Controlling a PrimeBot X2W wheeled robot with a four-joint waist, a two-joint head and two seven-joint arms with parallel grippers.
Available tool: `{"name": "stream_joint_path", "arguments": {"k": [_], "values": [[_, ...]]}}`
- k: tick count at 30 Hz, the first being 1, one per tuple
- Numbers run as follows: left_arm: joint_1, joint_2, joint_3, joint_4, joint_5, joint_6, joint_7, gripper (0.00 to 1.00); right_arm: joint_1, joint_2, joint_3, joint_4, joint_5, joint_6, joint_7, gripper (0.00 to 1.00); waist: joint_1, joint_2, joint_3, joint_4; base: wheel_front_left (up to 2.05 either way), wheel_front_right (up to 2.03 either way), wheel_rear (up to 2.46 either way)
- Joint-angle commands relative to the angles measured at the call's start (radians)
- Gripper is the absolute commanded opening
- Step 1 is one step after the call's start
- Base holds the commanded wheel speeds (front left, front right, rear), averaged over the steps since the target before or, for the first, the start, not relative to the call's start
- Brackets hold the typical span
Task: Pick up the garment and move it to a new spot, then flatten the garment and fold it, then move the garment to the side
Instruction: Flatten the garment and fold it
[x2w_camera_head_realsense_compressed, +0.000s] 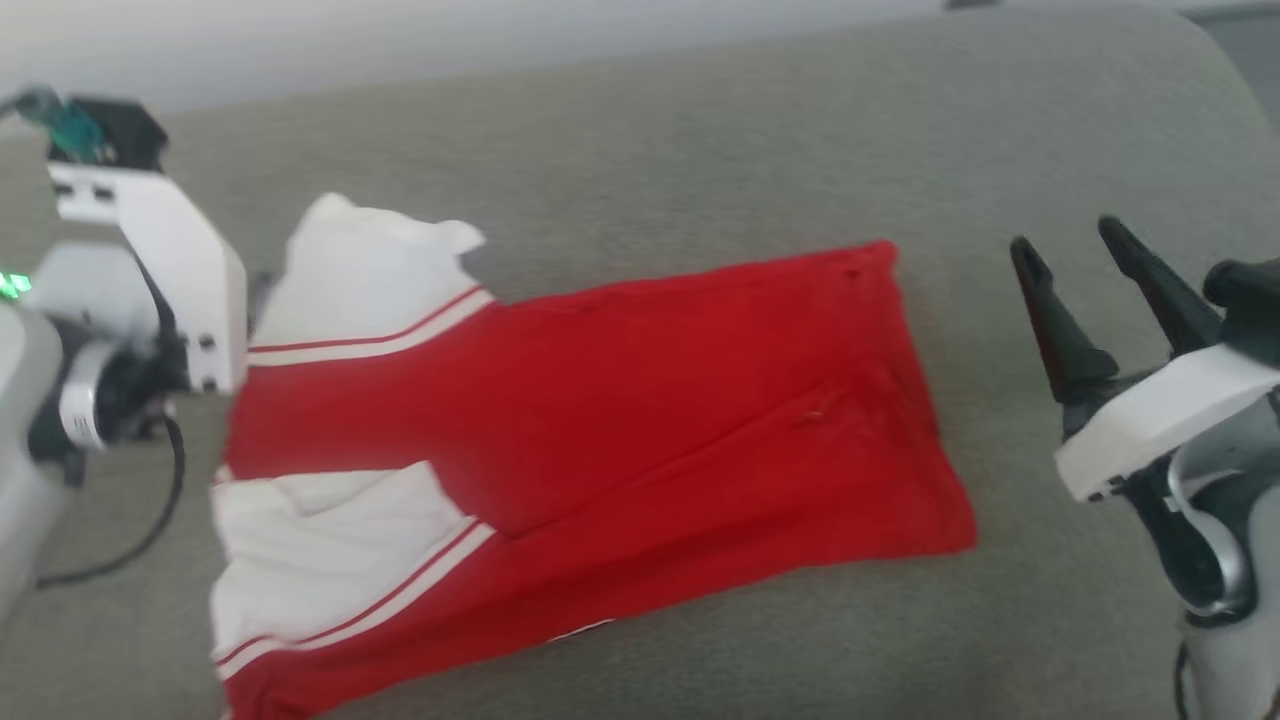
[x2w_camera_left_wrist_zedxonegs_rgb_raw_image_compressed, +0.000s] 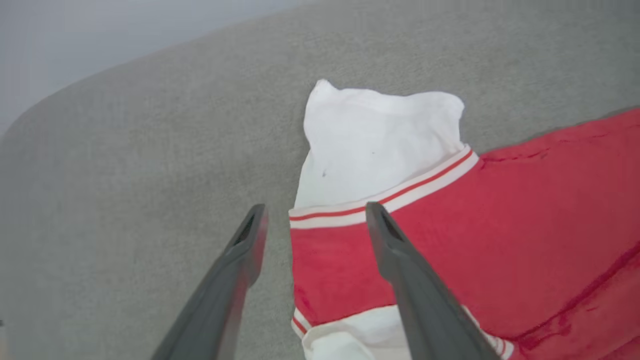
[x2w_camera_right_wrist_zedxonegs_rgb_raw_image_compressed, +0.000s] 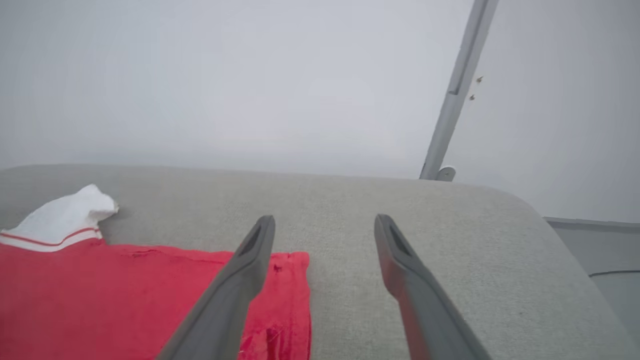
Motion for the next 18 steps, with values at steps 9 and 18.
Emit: {"name": "stream_joint_path", "arguments": {"k": [9,18], "values": [[-0.214,-0.054,-0.042,0.283,0.067,-0.142,-0.042,1.00,-0.038,0.070,0.063,0.043,-0.031,0.000,-0.128,1.00,0.0000,0.0000,0.102,-0.146,0.00,0.00,0.00],[-0.309,-0.066,-0.062,0.507,0.095,-0.186,-0.029,1.00,-0.056,0.068,0.096,0.065,-0.013,0.000,-0.141,1.00,0.0000,0.0000,0.167,-0.200,0.00,0.00,0.00]]}}
